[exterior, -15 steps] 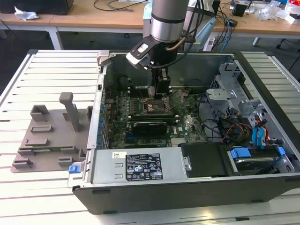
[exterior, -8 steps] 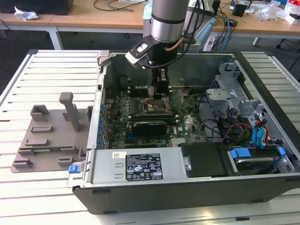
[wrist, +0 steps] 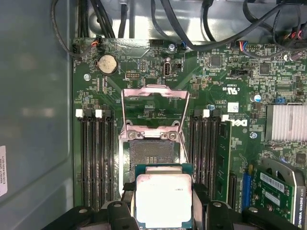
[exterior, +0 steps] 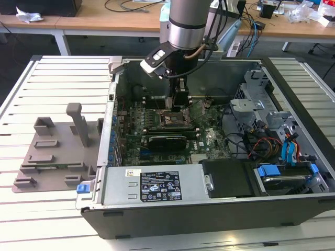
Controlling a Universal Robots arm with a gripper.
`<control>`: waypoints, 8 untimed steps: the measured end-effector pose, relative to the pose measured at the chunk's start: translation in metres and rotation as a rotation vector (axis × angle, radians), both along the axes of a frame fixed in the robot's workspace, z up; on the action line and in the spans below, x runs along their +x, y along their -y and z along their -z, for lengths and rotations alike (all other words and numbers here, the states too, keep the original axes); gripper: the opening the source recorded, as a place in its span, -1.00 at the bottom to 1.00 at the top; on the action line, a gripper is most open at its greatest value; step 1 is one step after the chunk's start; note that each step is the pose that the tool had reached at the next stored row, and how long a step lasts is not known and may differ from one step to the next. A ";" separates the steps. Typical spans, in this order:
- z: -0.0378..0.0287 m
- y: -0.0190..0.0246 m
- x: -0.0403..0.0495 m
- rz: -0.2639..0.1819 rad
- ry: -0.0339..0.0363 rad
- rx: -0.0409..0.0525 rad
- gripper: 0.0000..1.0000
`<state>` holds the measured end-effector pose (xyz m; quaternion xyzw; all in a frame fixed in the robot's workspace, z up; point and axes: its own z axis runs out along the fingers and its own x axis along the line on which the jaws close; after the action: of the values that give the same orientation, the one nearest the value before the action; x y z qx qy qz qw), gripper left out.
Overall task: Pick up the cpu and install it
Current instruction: 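Place the cpu into insertion slot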
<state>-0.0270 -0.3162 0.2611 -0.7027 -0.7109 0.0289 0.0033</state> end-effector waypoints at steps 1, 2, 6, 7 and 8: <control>0.0018 0.0000 0.0000 0.000 -0.0001 0.0000 0.09; 0.0035 0.0000 0.0000 0.000 0.0000 0.0000 0.09; 0.0071 0.0000 0.0001 0.000 0.0000 0.0001 0.09; 0.0082 0.0000 0.0001 0.000 0.0000 0.0000 0.09; 0.0091 0.0000 0.0001 0.000 0.0000 0.0001 0.09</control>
<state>-0.0270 -0.3161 0.2520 -0.7027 -0.7109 0.0289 0.0034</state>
